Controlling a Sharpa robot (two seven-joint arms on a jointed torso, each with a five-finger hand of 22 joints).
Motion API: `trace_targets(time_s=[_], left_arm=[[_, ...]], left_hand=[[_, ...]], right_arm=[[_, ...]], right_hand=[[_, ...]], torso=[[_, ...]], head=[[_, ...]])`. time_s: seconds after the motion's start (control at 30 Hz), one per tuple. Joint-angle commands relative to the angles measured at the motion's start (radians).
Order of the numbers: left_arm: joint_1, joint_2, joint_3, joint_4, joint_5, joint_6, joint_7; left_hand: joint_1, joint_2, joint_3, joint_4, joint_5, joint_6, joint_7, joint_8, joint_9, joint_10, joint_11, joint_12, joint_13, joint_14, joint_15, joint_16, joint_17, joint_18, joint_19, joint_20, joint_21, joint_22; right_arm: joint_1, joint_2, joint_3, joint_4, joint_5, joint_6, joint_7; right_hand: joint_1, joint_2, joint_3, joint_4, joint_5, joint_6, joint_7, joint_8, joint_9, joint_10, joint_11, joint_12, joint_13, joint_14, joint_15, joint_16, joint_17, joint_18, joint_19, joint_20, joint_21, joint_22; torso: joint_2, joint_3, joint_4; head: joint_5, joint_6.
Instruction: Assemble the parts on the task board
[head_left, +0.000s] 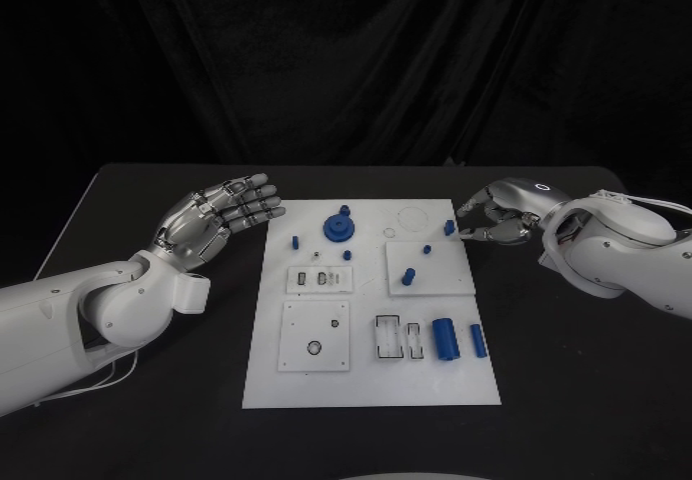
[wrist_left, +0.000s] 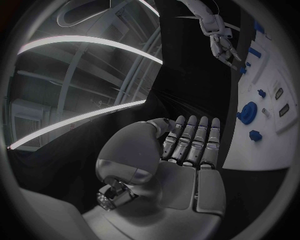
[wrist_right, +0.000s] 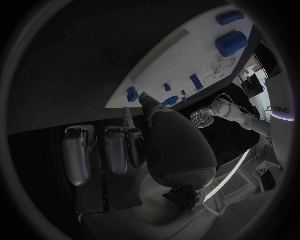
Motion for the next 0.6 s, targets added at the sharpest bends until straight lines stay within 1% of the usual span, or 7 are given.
trace_targets(time_s=[0.03, 0.13, 0.27, 0.33, 0.6], left_arm=[[-0.002, 0.000, 0.001, 0.000, 0.003, 0.020, 0.044], [-0.002, 0.001, 0.001, -0.001, 0.003, 0.023, 0.042], [-0.003, 0.001, 0.001, -0.002, 0.003, 0.025, 0.041], [-0.003, 0.001, 0.001, -0.003, 0.003, 0.026, 0.040], [-0.004, 0.002, 0.001, -0.005, 0.003, 0.030, 0.038]], left_hand=[[-0.009, -0.003, 0.006, -0.002, 0.000, 0.007, 0.004, 0.003, 0.001, 0.008, 0.001, 0.006, 0.002, 0.006, -0.003, 0.003, -0.002, -0.011, 0.003, 0.000, 0.005, -0.001], [-0.009, -0.003, 0.006, -0.002, 0.000, 0.007, 0.004, 0.003, 0.001, 0.008, 0.001, 0.006, 0.002, 0.006, -0.003, 0.003, -0.002, -0.011, 0.003, 0.000, 0.005, -0.001], [-0.009, -0.003, 0.006, -0.002, 0.001, 0.007, 0.004, 0.003, 0.001, 0.009, 0.002, 0.006, 0.002, 0.005, -0.003, 0.003, -0.002, -0.011, 0.002, 0.000, 0.005, -0.001], [-0.009, -0.003, 0.006, -0.002, 0.001, 0.007, 0.004, 0.003, 0.001, 0.009, 0.002, 0.006, 0.002, 0.005, -0.003, 0.003, -0.002, -0.011, 0.002, 0.000, 0.005, -0.001], [-0.010, -0.003, 0.007, -0.002, 0.000, 0.008, 0.005, 0.004, 0.001, 0.010, 0.003, 0.007, 0.002, 0.005, -0.003, 0.003, -0.002, -0.011, 0.002, 0.000, 0.005, -0.002]], right_arm=[[-0.004, 0.005, 0.001, -0.005, -0.013, -0.023, -0.017], [-0.006, 0.013, 0.001, -0.013, -0.013, -0.021, -0.016], [-0.008, 0.022, 0.001, -0.022, -0.013, -0.021, -0.016], [-0.009, 0.028, 0.001, -0.028, -0.013, -0.021, -0.016], [-0.011, 0.044, 0.001, -0.046, -0.013, -0.013, -0.017]], right_hand=[[0.006, -0.003, -0.007, 0.000, -0.005, -0.007, 0.003, -0.004, -0.001, 0.106, -0.004, 0.003, 0.263, 0.105, -0.007, 0.003, 0.263, 0.003, 0.080, -0.004, -0.005, 0.242], [0.008, -0.003, -0.007, 0.000, -0.004, -0.006, 0.005, -0.004, -0.001, 0.106, -0.003, 0.003, 0.263, 0.105, -0.006, 0.003, 0.263, 0.004, 0.078, -0.004, -0.007, 0.240], [0.012, -0.001, -0.007, 0.001, -0.001, -0.006, 0.007, -0.004, -0.001, 0.106, -0.002, 0.003, 0.263, 0.105, -0.005, 0.003, 0.263, 0.005, 0.076, -0.004, -0.009, 0.238], [0.020, 0.000, -0.007, 0.001, 0.007, -0.005, 0.012, -0.005, -0.001, 0.106, 0.002, 0.003, 0.263, 0.105, -0.002, 0.003, 0.263, 0.005, 0.075, -0.002, -0.011, 0.237], [0.036, 0.005, -0.006, -0.001, 0.031, -0.010, 0.015, -0.010, -0.003, 0.106, 0.006, 0.003, 0.263, 0.105, 0.002, 0.003, 0.263, 0.007, 0.071, 0.002, -0.015, 0.234]], torso=[[-0.001, 0.0004, 0.0006], [-0.001, -0.0003, 0.0020], [-0.001, -0.0007, 0.0001], [-0.001, -0.0005, -0.0004], [-0.001, -0.0010, 0.0001]], head=[[-0.001, -0.001], [-0.004, 0.000], [-0.001, 0.000], [0.000, 0.000], [-0.002, -0.003]])
